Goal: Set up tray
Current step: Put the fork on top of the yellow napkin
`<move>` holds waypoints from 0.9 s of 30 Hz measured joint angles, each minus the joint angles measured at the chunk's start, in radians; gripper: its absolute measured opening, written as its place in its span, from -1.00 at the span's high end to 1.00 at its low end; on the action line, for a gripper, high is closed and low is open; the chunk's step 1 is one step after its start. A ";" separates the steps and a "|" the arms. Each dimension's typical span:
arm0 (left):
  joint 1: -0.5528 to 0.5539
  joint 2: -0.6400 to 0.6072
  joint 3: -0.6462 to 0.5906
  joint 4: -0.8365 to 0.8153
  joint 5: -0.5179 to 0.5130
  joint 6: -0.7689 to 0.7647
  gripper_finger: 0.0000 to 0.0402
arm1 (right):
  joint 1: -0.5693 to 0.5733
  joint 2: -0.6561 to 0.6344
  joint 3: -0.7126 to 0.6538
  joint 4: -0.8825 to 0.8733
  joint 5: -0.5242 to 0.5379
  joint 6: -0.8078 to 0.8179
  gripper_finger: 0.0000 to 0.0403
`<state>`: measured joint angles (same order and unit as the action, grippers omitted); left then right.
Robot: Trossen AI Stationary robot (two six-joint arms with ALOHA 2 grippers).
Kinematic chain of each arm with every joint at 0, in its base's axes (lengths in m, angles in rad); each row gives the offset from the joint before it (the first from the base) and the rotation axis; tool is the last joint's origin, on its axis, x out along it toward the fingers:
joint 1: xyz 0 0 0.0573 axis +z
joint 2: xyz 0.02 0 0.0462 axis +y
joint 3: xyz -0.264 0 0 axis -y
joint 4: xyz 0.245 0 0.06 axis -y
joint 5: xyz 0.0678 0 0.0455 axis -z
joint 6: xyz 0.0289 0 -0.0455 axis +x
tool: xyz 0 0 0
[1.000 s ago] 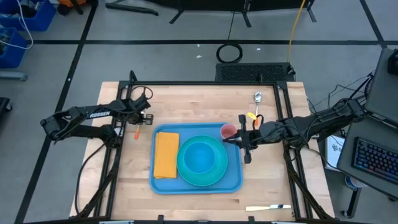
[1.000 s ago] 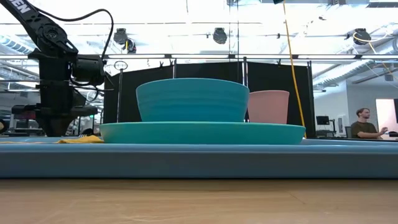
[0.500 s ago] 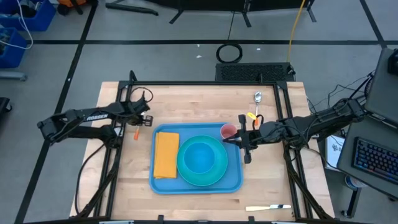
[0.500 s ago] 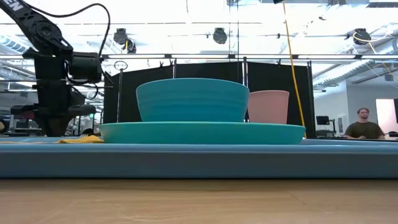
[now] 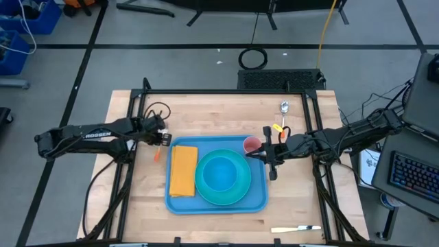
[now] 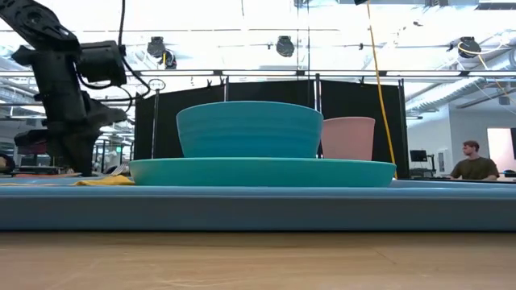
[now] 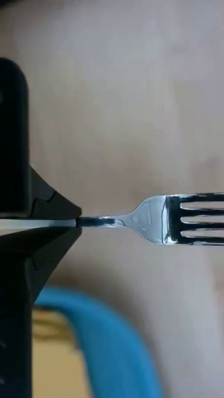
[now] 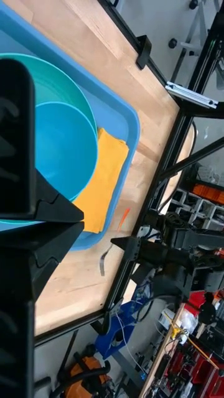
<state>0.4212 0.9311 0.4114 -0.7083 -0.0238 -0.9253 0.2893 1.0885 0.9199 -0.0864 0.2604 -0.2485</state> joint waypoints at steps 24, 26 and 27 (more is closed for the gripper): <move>-0.700 0.012 0.003 0.257 -0.255 -0.635 0.95 | 0.000 0.000 0.000 0.008 0.000 -0.010 1.00; -0.746 0.042 0.003 0.279 -0.282 -0.688 0.95 | 0.000 0.000 0.000 0.007 0.000 -0.020 1.00; -0.766 0.063 0.003 0.299 -0.294 -0.705 0.95 | 0.000 0.000 0.000 0.008 0.000 -0.025 1.00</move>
<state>-0.3448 0.9937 0.4149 -0.4096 -0.3177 -1.6298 0.2893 1.0885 0.9199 -0.0788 0.2607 -0.2737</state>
